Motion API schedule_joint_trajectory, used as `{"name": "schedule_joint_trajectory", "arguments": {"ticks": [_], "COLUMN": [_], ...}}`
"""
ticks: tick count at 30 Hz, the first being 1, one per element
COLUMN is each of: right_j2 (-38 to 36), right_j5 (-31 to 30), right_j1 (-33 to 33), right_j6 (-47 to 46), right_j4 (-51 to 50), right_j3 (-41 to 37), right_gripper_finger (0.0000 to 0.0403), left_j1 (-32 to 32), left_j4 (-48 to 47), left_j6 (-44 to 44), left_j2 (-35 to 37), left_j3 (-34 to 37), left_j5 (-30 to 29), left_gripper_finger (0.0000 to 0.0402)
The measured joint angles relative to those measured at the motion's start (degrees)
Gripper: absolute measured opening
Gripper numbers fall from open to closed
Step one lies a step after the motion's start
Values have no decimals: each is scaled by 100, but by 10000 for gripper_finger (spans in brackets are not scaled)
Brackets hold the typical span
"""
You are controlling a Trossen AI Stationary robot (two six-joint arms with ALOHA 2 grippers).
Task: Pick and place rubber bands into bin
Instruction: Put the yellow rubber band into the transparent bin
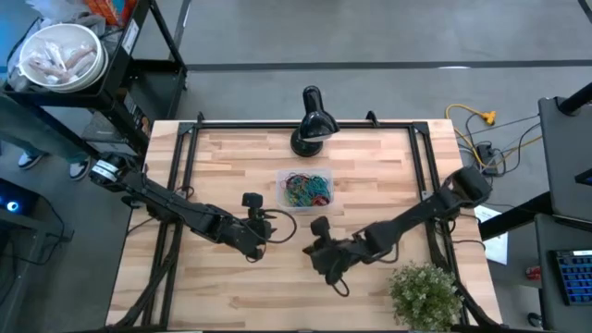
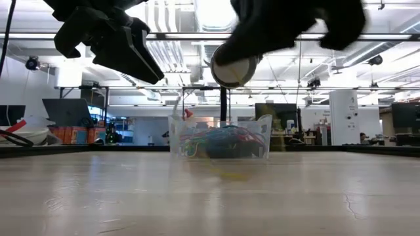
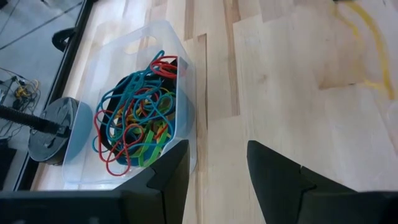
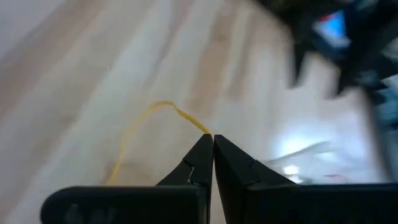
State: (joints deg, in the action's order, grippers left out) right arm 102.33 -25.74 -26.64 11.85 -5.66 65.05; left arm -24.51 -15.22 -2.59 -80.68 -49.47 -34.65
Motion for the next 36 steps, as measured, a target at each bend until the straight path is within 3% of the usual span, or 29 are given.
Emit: {"name": "schedule_joint_trajectory", "arguments": {"ticks": [8,14,29,36], "right_j2": [-459,-810,-999,-983], "right_j5": [-1058,-1367,-1277,-302], "right_j1": [112,367,1648,2415], "right_j6": [1036,1332,1423,1246], "right_j4": [5,-38,-489,-484], "right_j3": [127,127,125,121], "right_gripper_finger": [8,8,8,8], "left_j1": [0,0,-4,-2], "left_j4": [-1,-2,7,14], "left_j6": [2,10,31,31], "left_j2": [0,0,0,0], "left_j3": [0,0,-2,-2], "left_j5": [-1,0,0,-1], "left_gripper_finger": [146,146,146,146]}}
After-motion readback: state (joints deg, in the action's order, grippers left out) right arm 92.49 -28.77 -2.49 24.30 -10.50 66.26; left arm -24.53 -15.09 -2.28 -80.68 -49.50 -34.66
